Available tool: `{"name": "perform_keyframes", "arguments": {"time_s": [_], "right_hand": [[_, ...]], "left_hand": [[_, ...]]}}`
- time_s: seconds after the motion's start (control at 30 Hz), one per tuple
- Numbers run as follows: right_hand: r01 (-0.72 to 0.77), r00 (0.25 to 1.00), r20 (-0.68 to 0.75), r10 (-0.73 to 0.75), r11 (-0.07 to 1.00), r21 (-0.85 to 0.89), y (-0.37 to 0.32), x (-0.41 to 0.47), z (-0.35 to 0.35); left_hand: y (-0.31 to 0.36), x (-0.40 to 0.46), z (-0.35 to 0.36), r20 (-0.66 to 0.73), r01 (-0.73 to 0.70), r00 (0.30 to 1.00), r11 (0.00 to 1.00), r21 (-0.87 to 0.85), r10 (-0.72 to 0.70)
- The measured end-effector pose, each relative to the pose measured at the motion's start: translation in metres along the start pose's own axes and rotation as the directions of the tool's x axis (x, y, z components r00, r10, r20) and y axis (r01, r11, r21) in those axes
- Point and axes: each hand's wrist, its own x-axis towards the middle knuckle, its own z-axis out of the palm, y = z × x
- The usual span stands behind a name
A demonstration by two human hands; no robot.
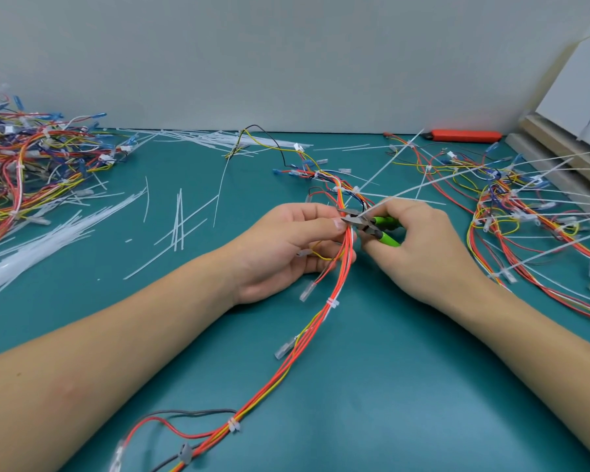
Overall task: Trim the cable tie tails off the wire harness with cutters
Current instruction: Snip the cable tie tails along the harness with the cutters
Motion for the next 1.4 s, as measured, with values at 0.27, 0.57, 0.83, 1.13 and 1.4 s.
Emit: {"name": "perform_keyframes", "arguments": {"time_s": [0.27,0.57,0.83,1.13,1.4], "right_hand": [[-0.018,1.0,0.003,0.018,1.0,-0.021,0.003,-0.0011,0.0026],[0.051,0.998,-0.027,-0.051,0.998,-0.021,0.0028,0.0002,0.0019],[0.021,1.0,-0.011,-0.021,0.999,0.026,0.0023,0.0003,0.0007],[0.015,1.0,0.014,-0.015,0.999,-0.033,0.0025,-0.0021,0.0013],[0.079,0.996,-0.042,-0.081,0.996,-0.037,0.0,-0.0013,0.0017]], "left_hand": [[0.001,-0.0009,0.0014,0.001,0.001,1.0,1.0,0.016,-0.001],[0.0021,-0.0008,0.0021,-0.016,0.01,1.0,1.0,-0.001,-0.01],[0.0007,-0.0008,0.0006,0.003,-0.001,1.0,1.0,0.011,0.001],[0.0009,-0.0013,0.0007,0.019,-0.011,1.0,1.0,0.027,0.01],[0.0026,-0.0015,0.0033,-0.02,0.004,1.0,1.0,-0.009,-0.004]]}}
